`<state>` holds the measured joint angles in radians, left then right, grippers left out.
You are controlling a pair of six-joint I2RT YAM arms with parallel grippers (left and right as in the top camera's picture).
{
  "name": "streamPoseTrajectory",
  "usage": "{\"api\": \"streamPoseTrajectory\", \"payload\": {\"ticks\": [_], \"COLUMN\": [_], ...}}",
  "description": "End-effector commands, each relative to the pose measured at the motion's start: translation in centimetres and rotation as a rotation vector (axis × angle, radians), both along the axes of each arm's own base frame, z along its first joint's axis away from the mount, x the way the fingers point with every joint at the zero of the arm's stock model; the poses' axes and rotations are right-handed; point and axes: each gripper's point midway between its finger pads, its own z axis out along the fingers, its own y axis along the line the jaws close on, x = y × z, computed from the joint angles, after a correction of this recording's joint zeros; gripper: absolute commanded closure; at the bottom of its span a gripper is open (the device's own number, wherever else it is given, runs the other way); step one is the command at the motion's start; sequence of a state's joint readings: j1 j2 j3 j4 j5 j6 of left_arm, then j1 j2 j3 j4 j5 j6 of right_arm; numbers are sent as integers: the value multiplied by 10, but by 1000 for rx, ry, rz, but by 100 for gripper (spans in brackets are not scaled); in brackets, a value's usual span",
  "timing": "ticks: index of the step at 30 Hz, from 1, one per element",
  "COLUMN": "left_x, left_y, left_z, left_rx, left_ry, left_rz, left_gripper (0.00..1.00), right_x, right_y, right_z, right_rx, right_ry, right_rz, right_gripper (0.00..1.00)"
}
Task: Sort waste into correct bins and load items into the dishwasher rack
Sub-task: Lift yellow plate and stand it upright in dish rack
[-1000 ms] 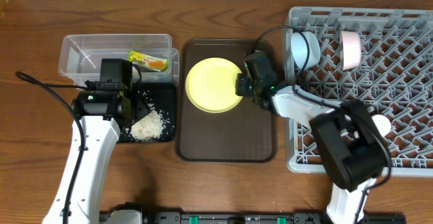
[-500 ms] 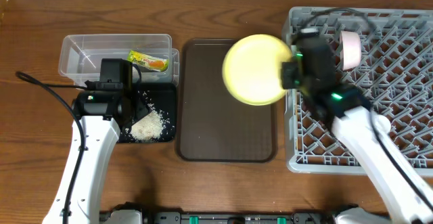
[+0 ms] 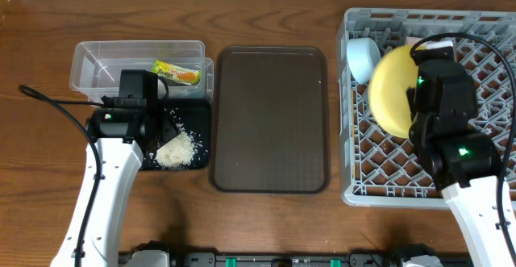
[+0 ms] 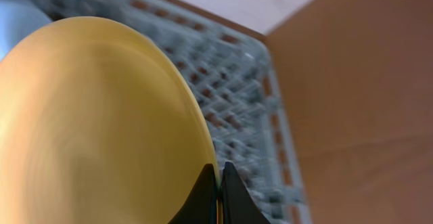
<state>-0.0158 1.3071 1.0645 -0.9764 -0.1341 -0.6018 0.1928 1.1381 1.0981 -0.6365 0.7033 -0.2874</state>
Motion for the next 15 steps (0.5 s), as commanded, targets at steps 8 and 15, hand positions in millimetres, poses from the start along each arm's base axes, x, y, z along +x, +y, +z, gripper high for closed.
{"api": "streamPoseTrajectory", "payload": {"ticks": [8, 15], "left_x": [-1, -1], "left_y": [3, 3], "left_z": [0, 0], "left_rx": [9, 9], "left_ry": [5, 5], "left_rz": [2, 2], "left_gripper": [28, 28], "right_x": [6, 26], "right_y": [-15, 14], "right_z": [-44, -75], "right_rx": [-120, 3], "right_ry": [196, 198], "right_rz": [-78, -32], "right_gripper": [99, 97]}}
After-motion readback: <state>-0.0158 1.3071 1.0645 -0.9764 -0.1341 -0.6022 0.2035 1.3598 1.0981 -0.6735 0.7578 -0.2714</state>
